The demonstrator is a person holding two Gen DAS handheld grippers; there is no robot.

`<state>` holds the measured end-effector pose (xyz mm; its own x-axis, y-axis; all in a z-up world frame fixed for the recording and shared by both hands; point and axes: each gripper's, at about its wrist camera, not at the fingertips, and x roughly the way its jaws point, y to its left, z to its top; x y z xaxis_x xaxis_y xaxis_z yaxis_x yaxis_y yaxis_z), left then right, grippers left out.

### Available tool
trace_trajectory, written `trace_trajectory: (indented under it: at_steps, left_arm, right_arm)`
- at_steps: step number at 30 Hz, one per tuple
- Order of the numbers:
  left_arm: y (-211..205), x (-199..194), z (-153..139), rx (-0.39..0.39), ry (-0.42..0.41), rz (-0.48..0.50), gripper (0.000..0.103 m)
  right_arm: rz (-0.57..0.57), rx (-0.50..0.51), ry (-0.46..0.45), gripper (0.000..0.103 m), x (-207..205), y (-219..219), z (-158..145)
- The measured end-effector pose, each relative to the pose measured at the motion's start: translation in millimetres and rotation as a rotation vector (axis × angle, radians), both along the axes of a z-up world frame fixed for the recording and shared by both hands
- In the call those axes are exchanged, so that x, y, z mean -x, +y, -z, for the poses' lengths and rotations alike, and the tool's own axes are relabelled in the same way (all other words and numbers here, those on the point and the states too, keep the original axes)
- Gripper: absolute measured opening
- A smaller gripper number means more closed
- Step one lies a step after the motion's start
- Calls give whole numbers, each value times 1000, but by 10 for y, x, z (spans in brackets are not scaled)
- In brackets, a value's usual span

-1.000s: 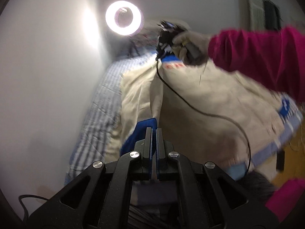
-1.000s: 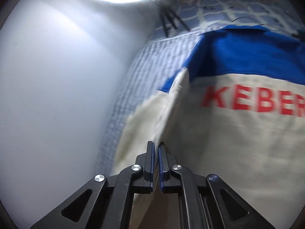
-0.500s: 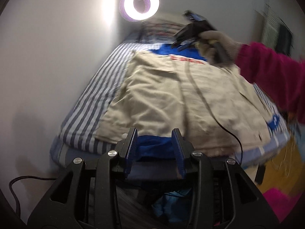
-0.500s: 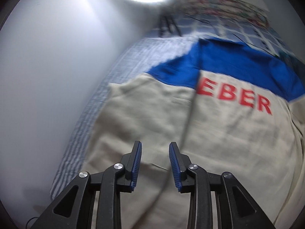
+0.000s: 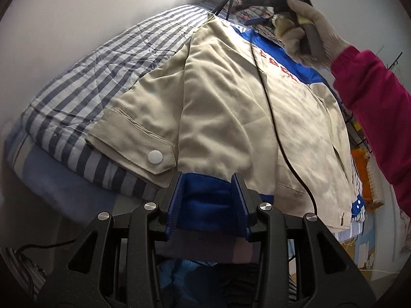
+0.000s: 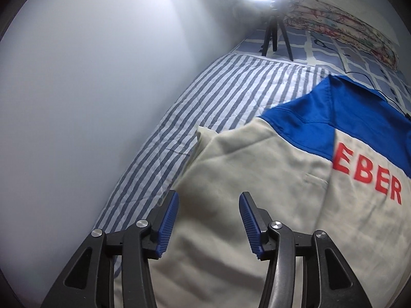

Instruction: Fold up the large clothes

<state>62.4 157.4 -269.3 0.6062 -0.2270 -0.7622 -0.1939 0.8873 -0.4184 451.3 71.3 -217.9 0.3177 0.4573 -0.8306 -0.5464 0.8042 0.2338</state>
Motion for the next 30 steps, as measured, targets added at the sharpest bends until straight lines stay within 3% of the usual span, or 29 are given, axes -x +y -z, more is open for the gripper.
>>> trace_trajectory:
  at_steps: [5, 9, 11, 14, 23, 30]
  left_arm:
    - [-6, -34, 87, 5, 1, 18, 12]
    - [5, -25, 95, 3, -20, 14, 5]
    - [17, -3, 53, -12, -34, 11, 4]
    - [86, 62, -62, -15, -65, -2, 4]
    - [399, 94, -341, -131, -110, -70, 3]
    - [652, -55, -30, -134, -16, -105, 4]
  right_arm:
    - [0, 66, -10, 53, -123, 370, 140]
    - [11, 205, -29, 52, -211, 620, 372]
    - [9, 241, -10, 16, -250, 653, 493]
    - [20, 232, -17, 1, -284, 600, 506]
    - [13, 166, -61, 0, -431, 659, 193]
    - [12, 191, -43, 0, -508, 963, 504]
